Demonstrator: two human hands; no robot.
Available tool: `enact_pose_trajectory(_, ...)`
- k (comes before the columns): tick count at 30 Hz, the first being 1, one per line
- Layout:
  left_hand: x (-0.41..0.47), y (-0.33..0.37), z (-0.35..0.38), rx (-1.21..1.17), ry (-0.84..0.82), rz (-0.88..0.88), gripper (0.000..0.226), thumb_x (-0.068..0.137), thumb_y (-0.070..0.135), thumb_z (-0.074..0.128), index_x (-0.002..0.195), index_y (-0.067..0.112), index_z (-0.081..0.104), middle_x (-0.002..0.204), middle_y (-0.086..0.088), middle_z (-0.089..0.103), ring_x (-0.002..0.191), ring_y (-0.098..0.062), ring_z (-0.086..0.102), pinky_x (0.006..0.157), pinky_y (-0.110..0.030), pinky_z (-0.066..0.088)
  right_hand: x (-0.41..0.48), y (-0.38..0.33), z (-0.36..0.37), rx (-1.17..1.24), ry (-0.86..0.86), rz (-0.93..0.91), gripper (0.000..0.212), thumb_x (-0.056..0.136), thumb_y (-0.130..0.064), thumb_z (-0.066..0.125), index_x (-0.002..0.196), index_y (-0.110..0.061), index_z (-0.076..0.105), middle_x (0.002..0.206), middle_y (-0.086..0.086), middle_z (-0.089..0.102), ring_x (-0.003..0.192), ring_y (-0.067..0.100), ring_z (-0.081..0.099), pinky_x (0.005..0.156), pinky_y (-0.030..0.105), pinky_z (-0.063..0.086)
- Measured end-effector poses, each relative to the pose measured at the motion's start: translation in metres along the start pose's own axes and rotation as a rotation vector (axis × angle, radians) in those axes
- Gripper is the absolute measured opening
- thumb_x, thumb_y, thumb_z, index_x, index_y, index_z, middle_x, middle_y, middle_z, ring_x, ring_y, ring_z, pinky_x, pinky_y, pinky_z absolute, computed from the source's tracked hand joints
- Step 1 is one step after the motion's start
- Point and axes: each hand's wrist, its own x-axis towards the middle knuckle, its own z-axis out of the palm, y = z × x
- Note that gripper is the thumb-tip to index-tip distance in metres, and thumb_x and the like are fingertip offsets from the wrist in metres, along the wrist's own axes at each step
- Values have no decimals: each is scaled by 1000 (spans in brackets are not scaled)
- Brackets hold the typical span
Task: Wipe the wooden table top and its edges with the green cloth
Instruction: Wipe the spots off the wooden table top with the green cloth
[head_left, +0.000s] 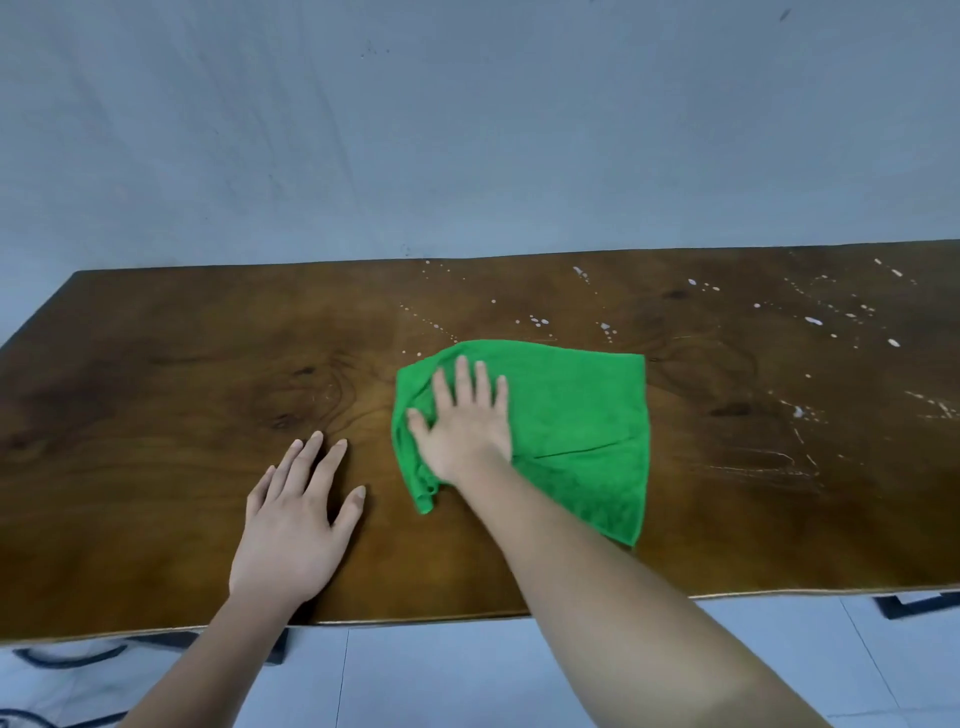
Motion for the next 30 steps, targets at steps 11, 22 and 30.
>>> enact_pose_trajectory(11,1,-1,2,2,-13,-8,87,101,86,6,174,41,22,184,10,12,171,-13,2,138,-47,8,34,66,-13,-58,-20,-427,81,102,-88,0,173,-48,-7,181,-10,-17,169,16,-14,137,51,-8)
enact_pose_trajectory(22,4,-2,2,-4,-32,-8,88,100,87,4,175,43,16,185,12,6,170,-11,-3,138,-45,3,69,241,-37,50,100,231,85,103,-85,4,176,-42,1,187,-3,-3,172,22,-4,138,52,0)
enact_pose_trajectory(30,4,-3,0,12,-40,-16,87,100,86,3,175,44,12,185,13,3,170,-11,-5,136,-41,-3,103,132,-32,29,84,302,88,105,-75,-2,177,-25,-5,185,12,-11,171,38,-6,137,62,1)
